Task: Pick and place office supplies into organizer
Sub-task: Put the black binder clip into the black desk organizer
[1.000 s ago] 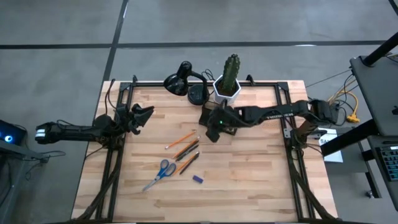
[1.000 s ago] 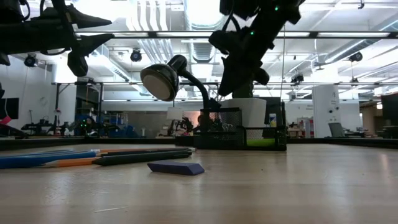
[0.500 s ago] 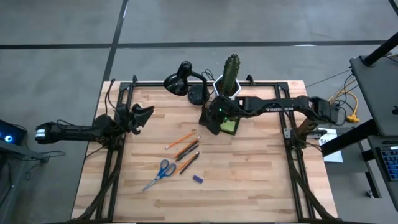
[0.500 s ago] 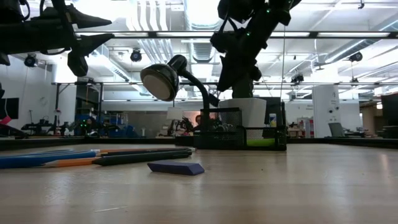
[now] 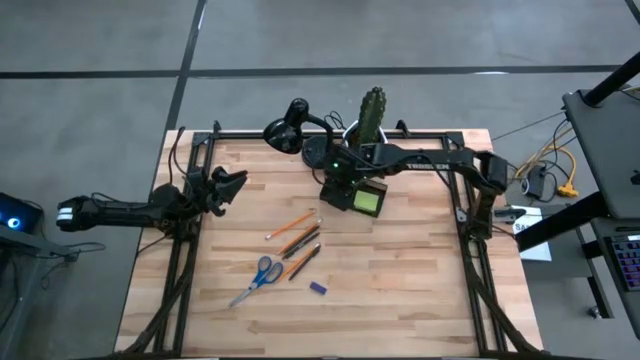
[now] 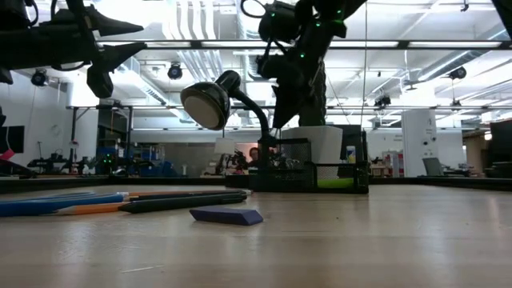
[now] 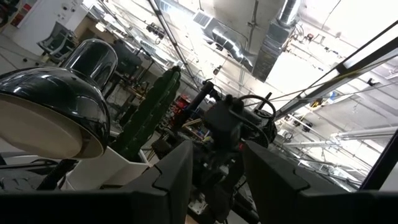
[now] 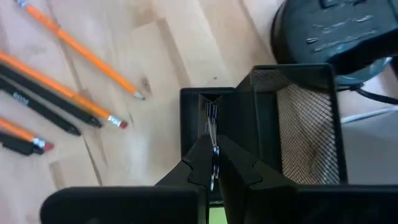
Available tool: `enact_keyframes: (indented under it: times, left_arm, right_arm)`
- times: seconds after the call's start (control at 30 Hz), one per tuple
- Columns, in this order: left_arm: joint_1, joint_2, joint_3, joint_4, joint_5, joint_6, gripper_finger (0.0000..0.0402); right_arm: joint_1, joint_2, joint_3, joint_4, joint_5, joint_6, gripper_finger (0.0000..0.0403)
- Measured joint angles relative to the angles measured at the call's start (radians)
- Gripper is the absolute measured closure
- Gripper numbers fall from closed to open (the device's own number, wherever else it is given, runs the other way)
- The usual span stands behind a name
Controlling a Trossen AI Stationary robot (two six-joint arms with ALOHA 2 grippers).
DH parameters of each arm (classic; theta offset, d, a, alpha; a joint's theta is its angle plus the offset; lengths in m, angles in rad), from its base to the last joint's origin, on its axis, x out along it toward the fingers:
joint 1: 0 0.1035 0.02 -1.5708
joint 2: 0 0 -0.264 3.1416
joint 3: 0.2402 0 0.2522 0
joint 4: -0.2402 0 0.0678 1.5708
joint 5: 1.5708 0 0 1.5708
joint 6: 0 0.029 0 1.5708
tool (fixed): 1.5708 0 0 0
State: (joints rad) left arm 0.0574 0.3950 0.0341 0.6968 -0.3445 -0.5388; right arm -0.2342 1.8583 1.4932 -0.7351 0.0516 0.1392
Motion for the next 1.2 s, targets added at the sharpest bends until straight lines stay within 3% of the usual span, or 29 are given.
enact_keyframes:
  times: [0.1,0.57,1.2]
  left_arm:
    - [0.000,0.000,0.000,0.000,0.000,0.000,0.0274]
    - [0.000,0.000,0.000,-0.004,0.000,0.001,0.0274]
    - [0.000,0.003,0.000,-0.002,0.000,0.004,0.0274]
  right_arm:
    - [-0.014,0.031,0.025,-0.021,-0.049,-0.025,0.0394]
    - [-0.024,0.158,0.085,-0.124,-0.060,-0.095,0.0394]
    - [-0.024,0.161,0.090,-0.120,-0.087,-0.109,0.0394]
